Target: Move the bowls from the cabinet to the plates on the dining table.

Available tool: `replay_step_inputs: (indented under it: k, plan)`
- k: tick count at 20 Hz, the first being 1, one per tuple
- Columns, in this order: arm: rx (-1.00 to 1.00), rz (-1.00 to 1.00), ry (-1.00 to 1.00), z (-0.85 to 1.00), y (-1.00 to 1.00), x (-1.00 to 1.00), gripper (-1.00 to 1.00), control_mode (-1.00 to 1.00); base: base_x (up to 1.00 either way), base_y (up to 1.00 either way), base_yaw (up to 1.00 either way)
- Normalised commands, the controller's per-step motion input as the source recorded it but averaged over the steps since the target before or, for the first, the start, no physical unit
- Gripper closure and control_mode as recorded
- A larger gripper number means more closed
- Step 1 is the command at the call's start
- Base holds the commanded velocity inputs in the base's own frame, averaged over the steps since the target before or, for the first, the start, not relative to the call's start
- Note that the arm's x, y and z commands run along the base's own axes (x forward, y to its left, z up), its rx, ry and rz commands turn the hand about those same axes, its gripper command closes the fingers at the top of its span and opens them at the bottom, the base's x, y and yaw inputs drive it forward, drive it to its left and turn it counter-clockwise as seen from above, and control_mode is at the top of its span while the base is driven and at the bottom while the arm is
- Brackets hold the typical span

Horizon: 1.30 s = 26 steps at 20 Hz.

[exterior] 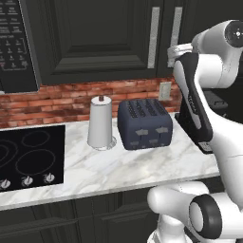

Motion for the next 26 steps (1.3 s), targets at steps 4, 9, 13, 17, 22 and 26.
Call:
replay_step_inputs:
  k: [4,9,13,17,22,26]
  plan:
    - [0.00,0.00,0.00,0.07,0.00,0.45,-1.00,-1.00,0.00,0.00,0.00]
    - [0.00,0.00,0.00,0.06,0.00,0.48,-1.00,-1.00,0.00,0.00,0.00]
    - [0.00,0.00,0.00,0.02,0.00,0.49,-1.00,-1.00,0.00,0.00,0.00]
    - [0.00,0.00,0.00,0.00,0.00,0.54,-1.00,-1.00,0.00,0.00,0.00]
    - [0.00,0.00,0.00,0.00,0.00,0.46,-1.00,-1.00,0.00,0.00,0.00]
    - [0.00,0.00,0.00,0.00,0.00,0.42,-1.00,-1.00,0.00,0.00,0.00]
